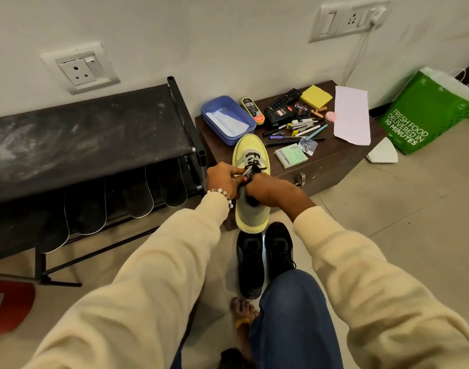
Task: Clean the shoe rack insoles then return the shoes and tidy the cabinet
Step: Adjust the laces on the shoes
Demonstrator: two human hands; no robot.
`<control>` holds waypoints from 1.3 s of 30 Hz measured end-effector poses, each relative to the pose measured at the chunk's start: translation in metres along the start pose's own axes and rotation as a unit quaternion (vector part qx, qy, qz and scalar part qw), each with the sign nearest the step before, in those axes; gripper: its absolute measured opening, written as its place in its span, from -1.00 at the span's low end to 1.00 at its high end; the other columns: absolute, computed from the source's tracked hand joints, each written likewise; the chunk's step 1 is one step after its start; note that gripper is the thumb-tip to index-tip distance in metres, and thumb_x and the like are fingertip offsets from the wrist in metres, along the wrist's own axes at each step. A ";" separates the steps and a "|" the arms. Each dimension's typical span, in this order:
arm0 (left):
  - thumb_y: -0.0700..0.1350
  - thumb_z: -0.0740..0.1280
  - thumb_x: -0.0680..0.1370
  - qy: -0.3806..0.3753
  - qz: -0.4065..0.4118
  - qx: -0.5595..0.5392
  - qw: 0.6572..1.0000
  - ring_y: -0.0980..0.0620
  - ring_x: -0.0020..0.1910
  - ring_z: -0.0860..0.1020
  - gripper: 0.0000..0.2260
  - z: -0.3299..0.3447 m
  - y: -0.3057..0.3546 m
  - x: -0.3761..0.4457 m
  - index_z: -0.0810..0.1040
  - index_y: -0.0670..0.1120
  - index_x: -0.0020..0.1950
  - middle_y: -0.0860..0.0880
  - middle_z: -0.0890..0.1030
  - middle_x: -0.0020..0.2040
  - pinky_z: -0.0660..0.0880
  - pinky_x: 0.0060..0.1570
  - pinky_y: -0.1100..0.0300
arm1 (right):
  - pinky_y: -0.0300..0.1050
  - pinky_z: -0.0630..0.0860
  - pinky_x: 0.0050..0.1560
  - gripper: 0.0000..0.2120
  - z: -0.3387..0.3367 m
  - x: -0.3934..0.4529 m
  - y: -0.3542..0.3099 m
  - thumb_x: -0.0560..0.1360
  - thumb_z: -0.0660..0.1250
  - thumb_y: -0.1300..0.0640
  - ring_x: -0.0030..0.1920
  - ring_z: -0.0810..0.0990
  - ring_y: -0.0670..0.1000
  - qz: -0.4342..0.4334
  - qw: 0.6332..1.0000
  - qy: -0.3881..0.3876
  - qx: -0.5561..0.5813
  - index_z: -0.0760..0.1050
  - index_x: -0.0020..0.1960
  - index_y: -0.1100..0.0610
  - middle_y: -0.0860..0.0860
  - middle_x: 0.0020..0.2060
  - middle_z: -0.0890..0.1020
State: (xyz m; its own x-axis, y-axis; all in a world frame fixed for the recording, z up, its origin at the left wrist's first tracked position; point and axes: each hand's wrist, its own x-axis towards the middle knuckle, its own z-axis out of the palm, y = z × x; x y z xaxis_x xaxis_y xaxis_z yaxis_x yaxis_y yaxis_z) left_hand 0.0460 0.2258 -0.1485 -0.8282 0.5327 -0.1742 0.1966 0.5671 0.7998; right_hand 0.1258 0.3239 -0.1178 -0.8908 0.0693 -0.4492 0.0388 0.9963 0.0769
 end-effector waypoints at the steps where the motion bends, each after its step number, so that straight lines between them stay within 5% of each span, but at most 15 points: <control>1: -0.11 0.50 0.44 0.002 -0.004 -0.004 1.000 -0.13 -0.09 0.65 -0.77 0.001 -0.001 0.000 0.69 -0.06 0.09 -0.12 0.70 -0.06 0.61 0.00 0.00 | -0.08 0.42 0.05 -0.71 -0.001 -0.004 0.002 0.53 0.20 0.23 0.16 0.51 0.24 -0.006 0.999 0.013 0.033 0.50 0.21 0.27 0.21 0.16 0.52; 5: -0.10 0.52 0.42 0.001 -0.020 -0.040 0.999 -0.14 -0.12 0.65 -0.76 0.002 -0.003 0.000 0.69 -0.06 0.07 -0.13 0.70 -0.09 0.62 -0.05 -0.02 | -0.13 0.49 0.07 -0.77 0.003 -0.023 0.013 0.48 0.32 0.30 0.04 0.58 0.12 0.038 0.964 0.145 0.220 0.64 0.06 0.10 0.11 0.04 0.64; 7: -0.11 0.51 0.43 -0.003 -0.025 -0.054 0.998 -0.16 -0.11 0.65 -0.76 0.002 -0.004 0.000 0.69 -0.07 0.08 -0.13 0.69 -0.08 0.62 -0.03 -0.03 | -0.23 0.49 0.10 -0.80 0.005 -0.028 0.017 0.45 0.36 0.35 0.00 0.61 0.07 0.110 0.895 0.282 0.327 0.66 -0.01 0.14 0.08 -0.02 0.67; 9: -0.13 0.51 0.43 -0.011 -0.032 -0.066 0.997 -0.16 -0.08 0.65 -0.76 0.002 -0.004 -0.001 0.68 -0.07 0.09 -0.13 0.69 -0.07 0.62 -0.03 -0.05 | -0.09 0.54 0.12 -0.81 0.004 -0.024 0.021 0.43 0.42 0.32 -0.01 0.62 0.05 0.189 0.827 0.356 0.392 0.65 0.02 0.17 0.09 0.00 0.66; 11: -0.14 0.51 0.43 -0.012 -0.038 -0.074 0.996 -0.17 -0.09 0.65 -0.76 0.001 -0.004 -0.001 0.68 -0.07 0.09 -0.12 0.68 -0.08 0.64 -0.09 -0.04 | 0.00 0.54 0.13 -0.73 0.004 -0.018 0.019 0.43 0.45 0.22 0.03 0.61 0.08 0.214 0.838 0.326 0.382 0.61 0.14 0.15 0.11 0.07 0.63; 15: -0.14 0.51 0.43 -0.013 -0.043 -0.074 0.996 -0.13 -0.15 0.66 -0.76 0.002 -0.003 -0.002 0.69 -0.07 0.08 -0.12 0.68 -0.10 0.65 -0.18 -0.03 | -0.16 0.53 -0.01 -0.80 0.016 -0.005 0.004 0.50 0.34 0.19 0.00 0.57 -0.01 0.211 0.907 0.260 0.256 0.61 0.10 0.18 0.15 0.04 0.60; 17: -0.15 0.51 0.43 -0.009 -0.048 -0.080 0.996 -0.13 -0.18 0.66 -0.77 0.003 -0.003 -0.003 0.69 -0.06 0.07 -0.11 0.68 -0.11 0.65 -0.23 -0.02 | -0.29 0.50 -0.17 -0.82 0.022 -0.005 -0.009 0.52 0.25 0.19 -0.12 0.55 -0.15 0.225 0.866 0.298 0.332 0.55 0.05 0.22 0.17 0.01 0.56; 19: -0.16 0.52 0.42 -0.006 -0.047 -0.082 0.995 -0.14 -0.21 0.66 -0.78 0.002 -0.003 -0.003 0.69 -0.07 0.06 -0.11 0.68 -0.14 0.65 -0.26 -0.02 | -0.16 0.49 -0.15 -0.86 0.028 -0.005 -0.020 0.53 0.18 0.15 -0.13 0.53 -0.05 0.224 0.848 0.315 0.362 0.47 0.02 0.15 0.13 0.00 0.52; 24: -0.14 0.52 0.42 -0.007 -0.030 -0.064 0.997 -0.15 -0.15 0.65 -0.78 0.002 -0.003 -0.006 0.70 -0.07 0.06 -0.12 0.69 -0.12 0.64 -0.15 -0.02 | -0.08 0.43 -0.02 -0.71 0.027 -0.003 -0.010 0.54 0.20 0.25 0.07 0.54 0.20 0.149 0.938 0.092 0.298 0.44 0.25 0.28 0.21 0.10 0.55; 27: -0.13 0.50 0.44 0.003 -0.026 -0.053 0.998 -0.14 -0.18 0.65 -0.79 0.002 -0.002 -0.006 0.69 -0.07 0.07 -0.12 0.69 -0.12 0.64 -0.14 -0.01 | -0.06 0.39 -0.03 -0.64 0.006 -0.005 -0.012 0.55 0.20 0.23 0.08 0.52 0.22 0.163 0.918 -0.011 0.363 0.34 0.33 0.27 0.26 0.10 0.53; 32: -0.12 0.51 0.43 0.014 -0.032 -0.052 0.998 -0.10 -0.13 0.65 -0.78 0.003 -0.003 -0.005 0.70 -0.07 0.06 -0.12 0.70 -0.11 0.63 -0.06 0.01 | -0.12 0.42 -0.04 -0.73 -0.002 -0.011 -0.002 0.49 0.33 0.25 0.09 0.55 0.18 0.134 0.921 0.014 0.366 0.53 0.17 0.27 0.19 0.08 0.58; 34: -0.08 0.53 0.41 0.027 -0.030 -0.036 0.999 -0.06 -0.10 0.65 -0.76 0.005 -0.004 -0.004 0.70 -0.03 0.06 -0.09 0.70 -0.10 0.60 0.02 0.03 | -0.14 0.52 -0.05 -0.84 0.006 -0.018 0.005 0.46 0.40 0.22 -0.02 0.61 0.09 0.155 0.885 0.104 0.427 0.63 0.04 0.19 0.14 -0.02 0.64; 37: -0.07 0.53 0.40 0.027 -0.036 -0.039 0.998 -0.08 -0.10 0.64 -0.76 0.008 -0.005 -0.003 0.69 -0.01 0.06 -0.08 0.69 -0.10 0.61 -0.02 -0.01 | -0.09 0.59 -0.11 -0.90 0.021 -0.032 -0.004 0.36 0.52 0.19 -0.18 0.63 0.01 0.280 0.744 0.267 0.545 0.62 -0.17 0.14 0.08 -0.20 0.67; 39: -0.10 0.53 0.41 0.026 -0.040 -0.050 0.998 -0.10 -0.09 0.64 -0.77 0.009 -0.006 -0.003 0.69 -0.01 0.06 -0.10 0.67 -0.10 0.62 -0.04 -0.03 | 0.04 0.60 -0.07 -0.76 0.031 -0.034 -0.015 0.31 0.56 0.14 -0.13 0.62 0.08 0.345 0.673 0.276 0.594 0.53 -0.16 0.13 0.11 -0.16 0.65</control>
State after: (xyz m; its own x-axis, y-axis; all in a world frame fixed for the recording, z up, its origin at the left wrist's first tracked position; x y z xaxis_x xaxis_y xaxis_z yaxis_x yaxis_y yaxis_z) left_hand 0.0521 0.2264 -0.1582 -0.8660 0.4533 -0.2111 0.0777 0.5391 0.8387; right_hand 0.1697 0.3081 -0.1310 -0.4952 0.8328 -0.2474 0.5719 0.0982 -0.8144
